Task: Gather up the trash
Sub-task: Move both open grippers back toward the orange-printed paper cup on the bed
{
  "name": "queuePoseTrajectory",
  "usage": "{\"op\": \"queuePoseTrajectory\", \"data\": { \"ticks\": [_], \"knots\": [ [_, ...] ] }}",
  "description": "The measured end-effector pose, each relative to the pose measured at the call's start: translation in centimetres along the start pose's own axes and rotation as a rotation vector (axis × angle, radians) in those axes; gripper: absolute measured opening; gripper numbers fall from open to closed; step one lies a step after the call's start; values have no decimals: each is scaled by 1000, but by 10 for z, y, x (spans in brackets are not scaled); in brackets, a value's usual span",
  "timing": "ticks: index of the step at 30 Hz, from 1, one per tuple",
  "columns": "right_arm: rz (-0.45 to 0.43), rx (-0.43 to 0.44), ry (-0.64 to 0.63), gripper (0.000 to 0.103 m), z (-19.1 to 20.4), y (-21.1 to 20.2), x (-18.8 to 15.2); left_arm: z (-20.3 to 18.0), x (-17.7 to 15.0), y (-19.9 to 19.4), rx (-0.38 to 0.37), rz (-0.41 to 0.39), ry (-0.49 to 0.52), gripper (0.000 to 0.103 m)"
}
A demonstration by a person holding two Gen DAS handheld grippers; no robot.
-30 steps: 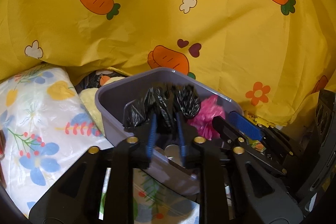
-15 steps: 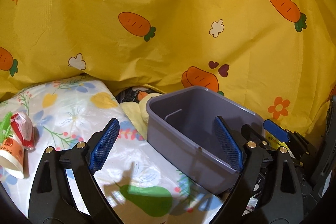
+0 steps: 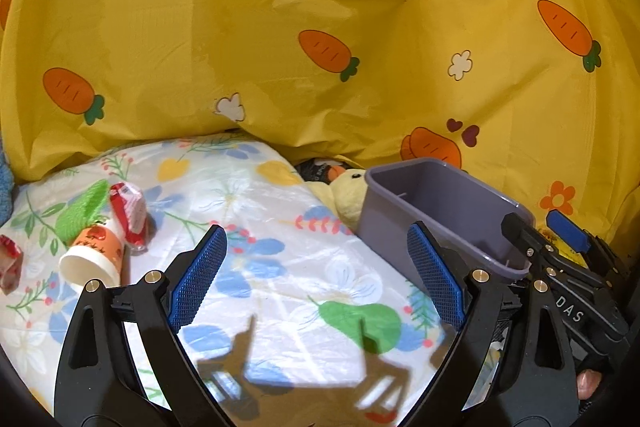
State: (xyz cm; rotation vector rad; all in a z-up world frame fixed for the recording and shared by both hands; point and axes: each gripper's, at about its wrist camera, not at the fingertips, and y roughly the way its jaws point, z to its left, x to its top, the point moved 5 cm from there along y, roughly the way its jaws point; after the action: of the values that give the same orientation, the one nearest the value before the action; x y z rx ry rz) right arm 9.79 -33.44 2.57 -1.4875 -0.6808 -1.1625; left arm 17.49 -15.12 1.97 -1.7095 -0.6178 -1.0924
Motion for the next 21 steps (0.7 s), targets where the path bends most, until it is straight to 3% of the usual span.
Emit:
{"op": "queuePoseTrajectory", "data": {
  "ticks": [2, 9, 14, 21],
  "knots": [
    [-3, 39, -10, 87, 14, -2, -2, 17, -6, -8, 47, -3, -9, 90],
    [41, 223, -65, 88, 80, -2, -13, 98, -23, -39, 257, 1, -83, 90],
    [74, 309, -130, 88, 137, 3, -22, 169, -36, -68, 419, 7, -168, 90],
    [162, 414, -257, 88, 223, 19, -43, 242, -40, -111, 560, 4, -250, 90]
  ]
}}
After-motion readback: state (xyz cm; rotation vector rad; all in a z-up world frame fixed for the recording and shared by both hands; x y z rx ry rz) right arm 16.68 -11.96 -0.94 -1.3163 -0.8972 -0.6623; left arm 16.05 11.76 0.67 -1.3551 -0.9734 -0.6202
